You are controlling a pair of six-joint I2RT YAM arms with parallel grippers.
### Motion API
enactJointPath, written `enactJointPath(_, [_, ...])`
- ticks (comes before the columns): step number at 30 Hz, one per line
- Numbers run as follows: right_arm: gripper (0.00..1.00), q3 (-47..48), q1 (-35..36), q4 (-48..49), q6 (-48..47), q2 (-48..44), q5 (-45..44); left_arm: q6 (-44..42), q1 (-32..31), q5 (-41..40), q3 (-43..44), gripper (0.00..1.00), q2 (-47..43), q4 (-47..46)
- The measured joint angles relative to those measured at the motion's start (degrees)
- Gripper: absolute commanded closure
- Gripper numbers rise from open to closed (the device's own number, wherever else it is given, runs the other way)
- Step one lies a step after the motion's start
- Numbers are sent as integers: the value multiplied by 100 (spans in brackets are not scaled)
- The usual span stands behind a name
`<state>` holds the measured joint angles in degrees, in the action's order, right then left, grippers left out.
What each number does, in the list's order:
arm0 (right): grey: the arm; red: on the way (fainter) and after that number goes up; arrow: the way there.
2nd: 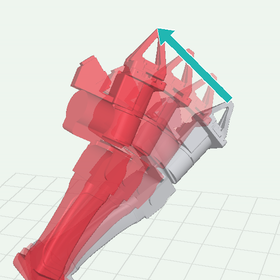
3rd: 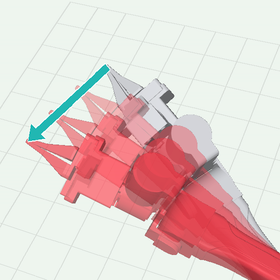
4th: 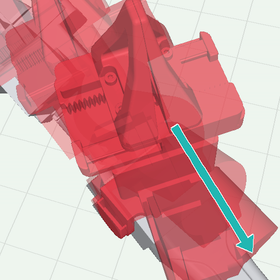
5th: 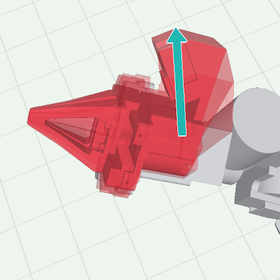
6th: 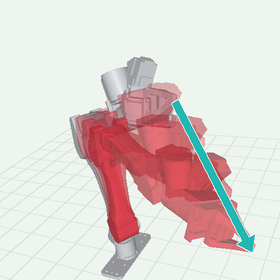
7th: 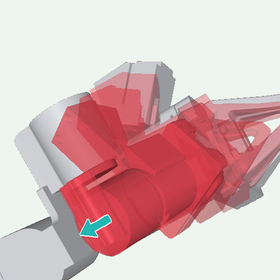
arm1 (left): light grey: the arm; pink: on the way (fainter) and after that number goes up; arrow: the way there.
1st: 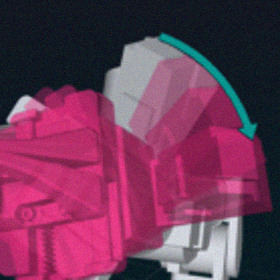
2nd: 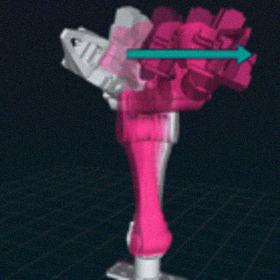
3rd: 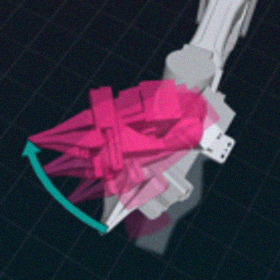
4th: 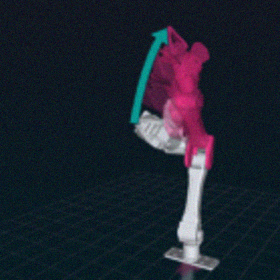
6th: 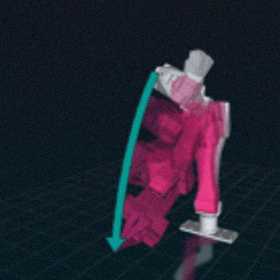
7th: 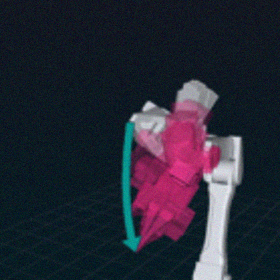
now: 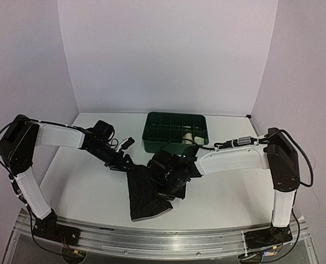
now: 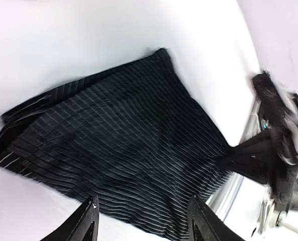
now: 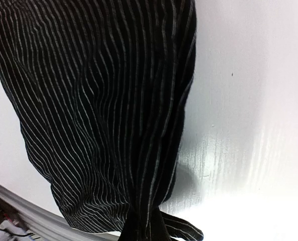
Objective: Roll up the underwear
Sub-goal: Fold the underwear at the center of the board.
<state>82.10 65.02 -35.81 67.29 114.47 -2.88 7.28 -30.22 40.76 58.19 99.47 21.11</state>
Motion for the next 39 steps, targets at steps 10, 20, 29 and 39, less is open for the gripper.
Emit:
enactJointPath(10, [100,1842,347,-2182,-898,893,-877,369,-45,-456,-107,64,636,-22])
enactJointPath(20, [100,4835,703,-3716,-1940,2553,-1590,436,-13,-43,-110,91,930,-322])
enactJointPath(29, [100,6274,1113,-3974,-2861,3422,-1895,524,-11,340,-259,100,1048,-504])
enactJointPath(39, [100,6283,1378,-3738,-4471,3516,-1987,631,-11,508,-383,100,1047,-639])
